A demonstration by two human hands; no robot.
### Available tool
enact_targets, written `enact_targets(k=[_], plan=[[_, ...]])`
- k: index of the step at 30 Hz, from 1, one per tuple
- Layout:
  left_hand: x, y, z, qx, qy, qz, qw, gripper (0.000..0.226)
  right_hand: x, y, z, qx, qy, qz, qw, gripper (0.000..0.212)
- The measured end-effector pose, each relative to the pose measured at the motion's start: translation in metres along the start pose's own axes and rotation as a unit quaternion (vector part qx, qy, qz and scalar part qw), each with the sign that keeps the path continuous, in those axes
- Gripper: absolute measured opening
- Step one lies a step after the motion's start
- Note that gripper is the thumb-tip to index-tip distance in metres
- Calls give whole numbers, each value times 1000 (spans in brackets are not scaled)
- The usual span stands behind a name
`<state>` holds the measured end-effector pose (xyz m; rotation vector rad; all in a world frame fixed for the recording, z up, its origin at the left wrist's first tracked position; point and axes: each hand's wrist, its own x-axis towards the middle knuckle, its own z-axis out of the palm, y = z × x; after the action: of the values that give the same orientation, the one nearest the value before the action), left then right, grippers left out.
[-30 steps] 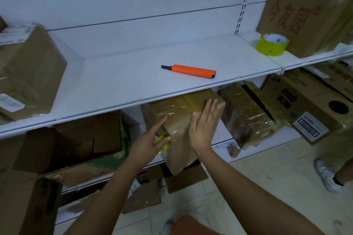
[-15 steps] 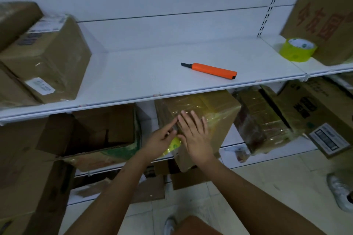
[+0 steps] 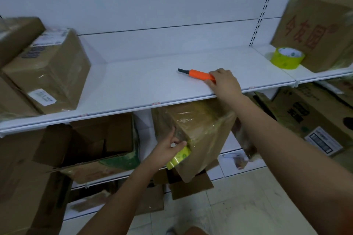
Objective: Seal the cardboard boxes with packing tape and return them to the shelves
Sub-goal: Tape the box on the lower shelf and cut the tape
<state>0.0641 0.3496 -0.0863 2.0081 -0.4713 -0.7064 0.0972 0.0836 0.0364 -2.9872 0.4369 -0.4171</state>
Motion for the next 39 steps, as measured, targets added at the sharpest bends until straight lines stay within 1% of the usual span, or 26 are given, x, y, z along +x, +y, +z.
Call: enact_targets(k=[1,2,3,5,6,7,9,10,11,13,14,15,17,19,22,24,25,28,30,32,33,34,36,37,38,39], plan=[[1,-1,4,-6,-20,-6,1000,96,2,2,-1,-18,-20,2,1000,40],[0,0,9,-14,-38,-7,999,105,-2,-1,-3,-31,-14,-5,999,37],[0,1,14,-27,-46,-10,999,110,-9,-5,-5,-25,16,-13,999,34],[2,3,27,-63,-49,-8,997,109,-42,-17,-6,46,117,-9,992,30],[4,4,35,-74,-50,-9,996,107,-68,-20,-4,95,159,8,983,29],[6,4,43,-89,-53,-10,995,104,-96,-21,-2,145,180,32,972,29],[16,2,60,-110,-66,-23,991,98,-154,-16,13,212,170,81,959,32],[16,8,67,-108,-69,-22,992,97,-179,-12,24,238,158,119,951,34],[13,17,73,-93,-66,-16,993,99,-199,-7,35,283,142,169,933,37],[11,35,85,-96,-73,-6,993,101,-218,3,55,397,116,283,865,46],[10,43,92,-94,-77,-1,993,102,-220,9,64,446,106,321,829,44],[10,48,97,-92,-81,1,992,103,-219,15,70,476,94,340,806,36],[17,48,107,-80,-74,9,994,107,-212,20,77,501,68,333,796,22],[21,49,113,-75,-58,5,995,107,-203,18,79,531,58,313,785,25],[25,47,116,-61,-62,0,996,108,-198,14,77,567,61,317,758,27],[24,50,116,-60,-66,4,996,107,-200,17,77,580,51,322,747,25],[23,51,116,-62,-70,6,996,107,-201,20,77,590,48,329,736,24],[20,57,115,-63,-80,8,995,106,-199,21,75,626,67,362,687,22],[17,62,115,-64,-79,5,995,106,-196,21,77,621,57,376,685,25],[13,66,115,-71,-80,6,994,104,-195,21,79,600,30,390,698,28],[10,69,115,-68,-85,4,994,102,-195,22,80,586,30,393,708,29],[8,72,114,-68,-89,0,994,101,-196,22,79,570,49,392,720,29],[7,71,114,-80,-85,1,993,102,-197,21,71,520,115,371,761,27],[9,67,115,-91,-71,0,993,103,-195,20,66,496,134,355,781,28],[9,65,115,-100,-61,-1,993,104,-191,18,61,475,134,333,804,32],[9,62,116,-106,-51,0,993,104,-185,17,56,450,116,306,831,36]])
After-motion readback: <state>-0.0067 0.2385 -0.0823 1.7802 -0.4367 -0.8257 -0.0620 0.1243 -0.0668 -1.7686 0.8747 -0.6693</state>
